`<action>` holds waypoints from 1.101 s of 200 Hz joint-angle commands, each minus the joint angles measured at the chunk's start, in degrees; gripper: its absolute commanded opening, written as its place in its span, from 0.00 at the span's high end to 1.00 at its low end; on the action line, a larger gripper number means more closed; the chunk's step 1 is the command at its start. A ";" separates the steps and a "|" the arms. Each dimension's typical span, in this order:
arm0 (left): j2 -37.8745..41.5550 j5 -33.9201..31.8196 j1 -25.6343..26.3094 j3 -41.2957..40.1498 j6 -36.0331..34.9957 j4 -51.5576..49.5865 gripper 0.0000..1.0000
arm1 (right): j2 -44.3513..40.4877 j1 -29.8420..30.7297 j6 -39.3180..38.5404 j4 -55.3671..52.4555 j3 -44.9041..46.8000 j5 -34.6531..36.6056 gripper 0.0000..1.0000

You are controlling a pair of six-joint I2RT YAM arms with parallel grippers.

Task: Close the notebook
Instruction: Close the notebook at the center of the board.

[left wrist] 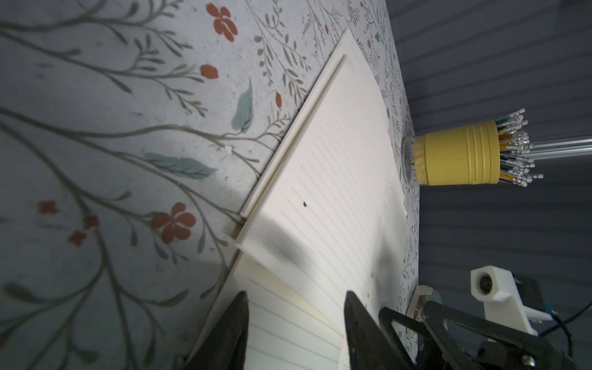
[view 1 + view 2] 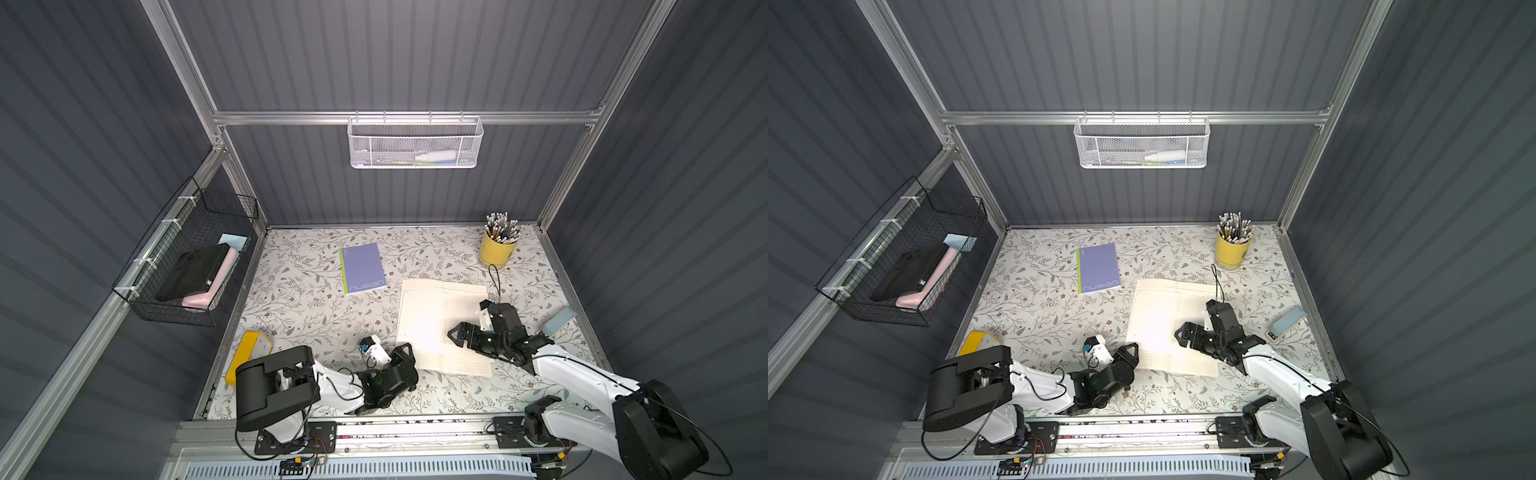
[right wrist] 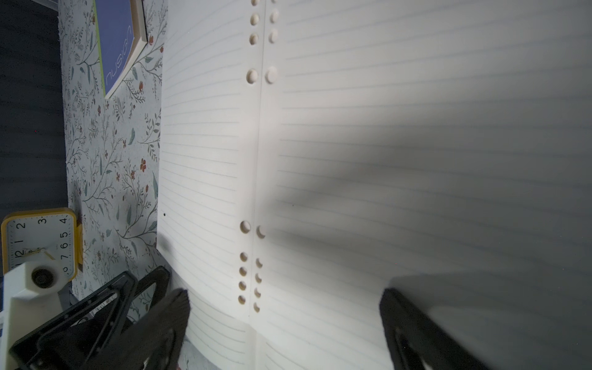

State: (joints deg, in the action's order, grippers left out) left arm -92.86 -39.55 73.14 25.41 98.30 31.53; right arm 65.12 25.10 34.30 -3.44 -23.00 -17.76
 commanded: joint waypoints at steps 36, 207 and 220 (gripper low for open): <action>-4.08 -5.70 0.97 0.71 5.48 0.90 0.57 | 1.00 -0.05 -0.46 -3.37 2.13 -1.23 0.04; -10.85 -8.98 0.91 3.16 8.69 4.32 0.97 | 0.97 -0.05 -0.55 -3.41 2.87 -2.02 0.05; -11.66 -8.32 0.79 3.31 7.54 6.16 0.98 | 0.88 -0.05 -0.55 -3.40 2.96 -2.02 0.05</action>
State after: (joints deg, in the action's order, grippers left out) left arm -102.21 -49.45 74.11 28.14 108.01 37.12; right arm 65.14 25.04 33.82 -2.33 -22.44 -18.81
